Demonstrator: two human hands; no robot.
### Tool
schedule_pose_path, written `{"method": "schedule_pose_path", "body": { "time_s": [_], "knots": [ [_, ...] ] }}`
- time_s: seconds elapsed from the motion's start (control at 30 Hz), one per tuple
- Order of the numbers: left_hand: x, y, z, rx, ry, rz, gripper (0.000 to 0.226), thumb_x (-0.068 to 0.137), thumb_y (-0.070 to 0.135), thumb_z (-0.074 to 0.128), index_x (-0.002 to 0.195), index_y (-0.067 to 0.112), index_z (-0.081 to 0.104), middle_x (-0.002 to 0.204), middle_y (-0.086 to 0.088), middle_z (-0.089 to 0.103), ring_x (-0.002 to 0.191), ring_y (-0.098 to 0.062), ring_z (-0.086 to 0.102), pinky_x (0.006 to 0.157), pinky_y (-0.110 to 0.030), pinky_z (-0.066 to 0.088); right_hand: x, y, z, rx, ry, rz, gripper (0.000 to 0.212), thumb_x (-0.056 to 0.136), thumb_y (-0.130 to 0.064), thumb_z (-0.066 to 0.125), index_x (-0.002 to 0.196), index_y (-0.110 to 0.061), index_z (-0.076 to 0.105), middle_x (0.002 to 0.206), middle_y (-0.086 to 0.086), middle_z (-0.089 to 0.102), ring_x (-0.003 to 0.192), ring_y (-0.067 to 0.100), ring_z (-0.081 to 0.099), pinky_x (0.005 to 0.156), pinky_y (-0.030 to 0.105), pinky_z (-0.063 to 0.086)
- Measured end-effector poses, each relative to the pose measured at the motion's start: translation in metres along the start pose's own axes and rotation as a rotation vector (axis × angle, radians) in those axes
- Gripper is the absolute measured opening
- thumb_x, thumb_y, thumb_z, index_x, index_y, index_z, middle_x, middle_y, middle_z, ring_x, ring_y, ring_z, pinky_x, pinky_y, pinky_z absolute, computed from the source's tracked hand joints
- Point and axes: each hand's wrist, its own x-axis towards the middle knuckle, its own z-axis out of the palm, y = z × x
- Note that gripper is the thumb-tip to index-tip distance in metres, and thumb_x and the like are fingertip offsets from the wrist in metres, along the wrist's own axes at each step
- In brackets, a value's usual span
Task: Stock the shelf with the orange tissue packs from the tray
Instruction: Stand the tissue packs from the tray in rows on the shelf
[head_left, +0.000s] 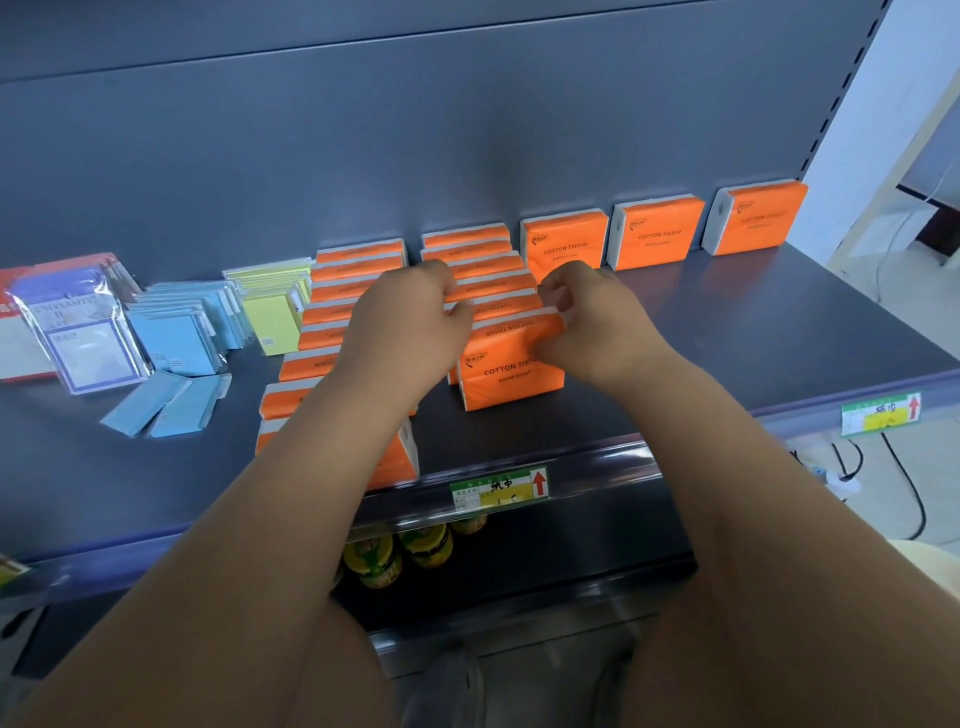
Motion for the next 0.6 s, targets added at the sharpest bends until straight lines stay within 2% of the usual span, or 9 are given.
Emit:
{"method": "schedule_pose_path", "body": {
  "time_s": [0.1, 0.17, 0.23, 0.4, 0.5, 0.6],
  "knots": [
    [-0.002, 0.004, 0.0, -0.002, -0.04, -0.009, 0.041, 0.093, 0.048, 0.067, 0.12, 0.018, 0.07, 0.109, 0.0, 0.072, 0.098, -0.019, 0.066, 0.079, -0.031, 0.051, 0.0, -0.003, 0.003, -0.001, -0.002, 0.01, 0.053, 0.075, -0.011, 0.076, 0.124, -0.017, 0.058, 0.116, 0.005, 0.059, 0.104, 0.021, 0.058, 0.078, 0.026, 0.043],
    [-0.003, 0.007, 0.0, 0.015, -0.069, -0.012, 0.04, 0.088, 0.052, 0.072, 0.112, 0.021, 0.072, 0.104, 0.003, 0.071, 0.095, -0.017, 0.064, 0.074, -0.03, 0.047, 0.001, -0.005, 0.004, 0.007, -0.006, 0.014, 0.051, 0.075, -0.013, 0.076, 0.123, -0.017, 0.058, 0.114, 0.005, 0.06, 0.102, 0.022, 0.058, 0.076, 0.025, 0.042],
    [-0.004, 0.009, 0.001, 0.034, -0.098, -0.009, 0.04, 0.084, 0.053, 0.076, 0.108, 0.022, 0.072, 0.104, 0.004, 0.069, 0.095, -0.017, 0.063, 0.073, -0.03, 0.047, 0.0, -0.007, 0.006, 0.009, -0.014, 0.016, 0.049, 0.077, -0.014, 0.076, 0.123, -0.019, 0.059, 0.114, 0.004, 0.061, 0.101, 0.021, 0.06, 0.076, 0.025, 0.044],
    [-0.004, 0.006, 0.003, 0.109, -0.129, 0.011, 0.039, 0.082, 0.04, 0.082, 0.115, 0.022, 0.072, 0.112, 0.002, 0.066, 0.099, -0.017, 0.06, 0.074, -0.03, 0.043, -0.003, -0.011, 0.007, -0.055, -0.036, 0.013, 0.056, 0.08, -0.014, 0.071, 0.134, -0.019, 0.056, 0.122, 0.004, 0.057, 0.106, 0.023, 0.061, 0.084, 0.033, 0.053],
    [-0.007, 0.008, 0.003, 0.14, -0.122, 0.034, 0.037, 0.085, 0.04, 0.077, 0.117, 0.022, 0.071, 0.115, 0.002, 0.066, 0.104, -0.019, 0.06, 0.075, -0.03, 0.043, -0.008, -0.015, 0.004, -0.048, -0.04, 0.013, 0.057, 0.08, -0.013, 0.069, 0.135, -0.02, 0.055, 0.122, 0.003, 0.055, 0.108, 0.024, 0.059, 0.09, 0.04, 0.055],
    [-0.009, 0.014, 0.004, 0.147, -0.092, 0.063, 0.032, 0.088, 0.04, 0.069, 0.112, 0.019, 0.071, 0.112, 0.0, 0.066, 0.102, -0.021, 0.06, 0.078, -0.035, 0.05, -0.012, -0.02, 0.001, -0.003, -0.011, 0.017, 0.05, 0.08, -0.018, 0.069, 0.129, -0.021, 0.059, 0.118, 0.003, 0.057, 0.109, 0.025, 0.058, 0.088, 0.04, 0.054]
  ]
}}
